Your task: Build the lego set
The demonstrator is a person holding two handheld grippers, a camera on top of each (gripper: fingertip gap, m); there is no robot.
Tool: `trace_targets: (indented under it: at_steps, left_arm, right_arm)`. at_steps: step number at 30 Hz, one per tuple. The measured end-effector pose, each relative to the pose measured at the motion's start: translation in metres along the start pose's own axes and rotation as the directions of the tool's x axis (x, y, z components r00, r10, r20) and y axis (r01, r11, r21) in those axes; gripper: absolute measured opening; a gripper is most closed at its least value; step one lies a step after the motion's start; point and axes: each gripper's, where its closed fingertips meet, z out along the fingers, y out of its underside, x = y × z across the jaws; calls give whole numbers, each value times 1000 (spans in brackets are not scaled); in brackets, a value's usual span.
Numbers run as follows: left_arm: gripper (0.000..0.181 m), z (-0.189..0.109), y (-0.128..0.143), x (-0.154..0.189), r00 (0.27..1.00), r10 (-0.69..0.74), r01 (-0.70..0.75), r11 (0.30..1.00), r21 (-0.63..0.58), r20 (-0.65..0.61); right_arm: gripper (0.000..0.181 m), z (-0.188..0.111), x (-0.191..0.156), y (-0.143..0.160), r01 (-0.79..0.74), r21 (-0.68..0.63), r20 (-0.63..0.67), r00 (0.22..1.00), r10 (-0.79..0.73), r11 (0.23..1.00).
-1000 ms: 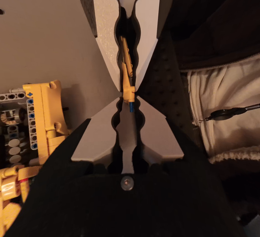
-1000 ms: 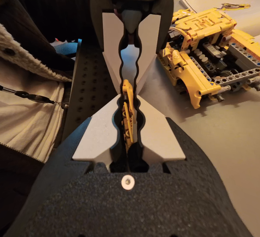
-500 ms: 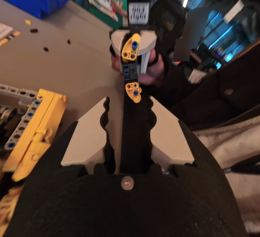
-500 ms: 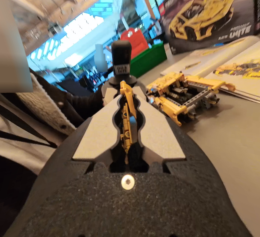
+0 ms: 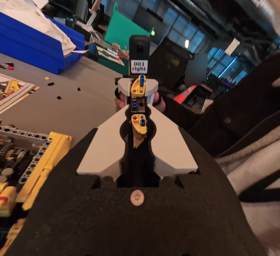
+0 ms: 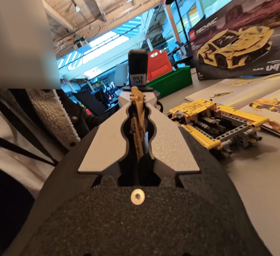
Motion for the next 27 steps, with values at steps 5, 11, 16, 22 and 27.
trace_targets:
  at_steps: [5,11,16,22,27]
  left_arm:
    - [16,-17,17,5,994,107,-106,985,-135,3]
    - [16,-35,16,8,990,143,-139,983,-116,21]
    - [16,-42,20,6,984,171,-164,976,-146,39]
    - [16,-45,33,0,972,223,-204,955,-216,69]
    - [16,-44,40,-3,961,267,-240,933,-268,70]
  right_arm:
    - [15,12,-7,23,46,-179,64,997,-35,983]
    - [29,29,-18,24,159,-256,134,983,-128,953]
    - [27,37,-19,22,198,-332,128,978,-164,922]
    - [21,37,-10,32,213,-413,83,977,-196,885]
    - [18,31,-7,40,190,-467,89,982,-169,863]
